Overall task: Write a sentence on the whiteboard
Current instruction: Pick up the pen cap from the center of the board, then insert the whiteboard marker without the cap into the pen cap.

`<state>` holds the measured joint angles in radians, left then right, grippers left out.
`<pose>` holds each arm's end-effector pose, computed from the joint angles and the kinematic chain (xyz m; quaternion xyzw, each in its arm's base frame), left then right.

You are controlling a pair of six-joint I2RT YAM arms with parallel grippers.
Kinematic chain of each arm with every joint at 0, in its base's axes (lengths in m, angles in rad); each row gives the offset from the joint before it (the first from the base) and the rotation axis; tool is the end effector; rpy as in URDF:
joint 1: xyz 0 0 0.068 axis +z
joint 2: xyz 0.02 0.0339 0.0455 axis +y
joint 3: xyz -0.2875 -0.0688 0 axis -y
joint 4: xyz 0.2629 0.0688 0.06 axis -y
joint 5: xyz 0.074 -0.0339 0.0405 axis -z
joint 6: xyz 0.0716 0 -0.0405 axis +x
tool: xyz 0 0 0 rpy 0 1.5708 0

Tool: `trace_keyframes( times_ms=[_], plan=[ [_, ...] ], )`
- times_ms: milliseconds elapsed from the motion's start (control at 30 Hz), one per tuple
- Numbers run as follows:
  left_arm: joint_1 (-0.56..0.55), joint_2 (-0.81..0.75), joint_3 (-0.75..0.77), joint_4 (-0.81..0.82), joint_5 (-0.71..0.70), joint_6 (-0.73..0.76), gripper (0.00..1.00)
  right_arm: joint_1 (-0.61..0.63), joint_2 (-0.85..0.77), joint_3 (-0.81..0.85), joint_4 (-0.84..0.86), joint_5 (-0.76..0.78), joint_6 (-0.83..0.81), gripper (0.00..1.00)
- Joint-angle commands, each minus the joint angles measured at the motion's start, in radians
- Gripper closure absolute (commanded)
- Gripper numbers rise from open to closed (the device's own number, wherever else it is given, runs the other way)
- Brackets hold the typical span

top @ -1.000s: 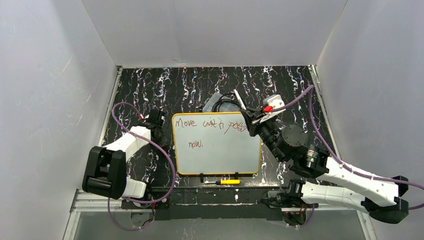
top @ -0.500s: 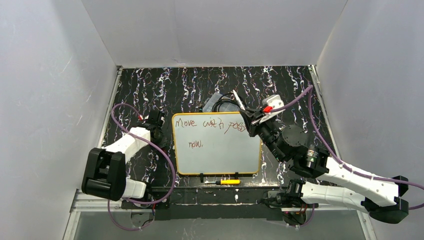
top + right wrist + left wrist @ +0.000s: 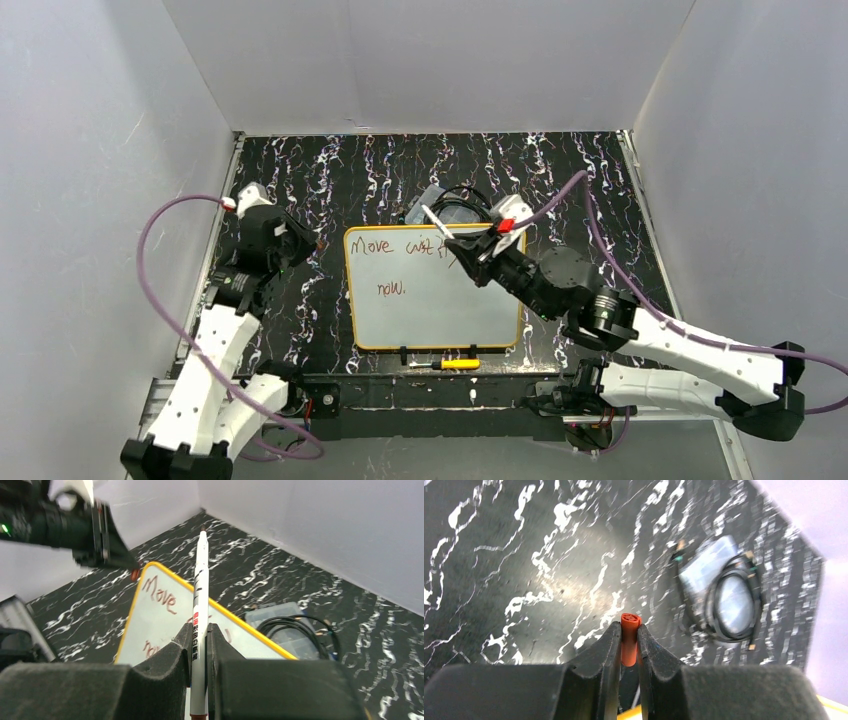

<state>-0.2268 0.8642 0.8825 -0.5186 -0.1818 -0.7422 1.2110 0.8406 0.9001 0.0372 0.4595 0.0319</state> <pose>0.2190 -0.0373 0.3277 -0.2631 0.8165 -0.1675 0.4859 0.1088 0.1991 0.4166 -0.2237 0.6377 0.2953 0.6753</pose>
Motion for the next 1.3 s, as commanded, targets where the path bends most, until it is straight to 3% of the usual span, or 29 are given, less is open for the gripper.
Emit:
trace_keyframes(
  times_ms=[0,167,400,733,1267],
  plan=[
    [-0.004,-0.092,0.077,-0.055,-0.051,-0.018,1.0,-0.002,0.053,0.021,0.086,-0.142,0.082,0.99],
    [-0.005,-0.122,0.137,0.0,0.051,-0.075,1.0,0.001,0.122,0.047,0.1,-0.216,0.112,0.99],
    [-0.005,-0.154,0.072,0.156,0.259,-0.267,1.0,0.065,0.239,0.092,0.101,-0.115,0.135,0.99],
    [-0.019,-0.187,0.003,0.254,0.327,-0.392,1.0,0.117,0.322,0.1,0.182,-0.027,0.146,0.99],
    [-0.043,-0.195,-0.04,0.29,0.34,-0.428,1.0,0.119,0.396,0.144,0.193,-0.031,0.14,0.99]
  ],
)
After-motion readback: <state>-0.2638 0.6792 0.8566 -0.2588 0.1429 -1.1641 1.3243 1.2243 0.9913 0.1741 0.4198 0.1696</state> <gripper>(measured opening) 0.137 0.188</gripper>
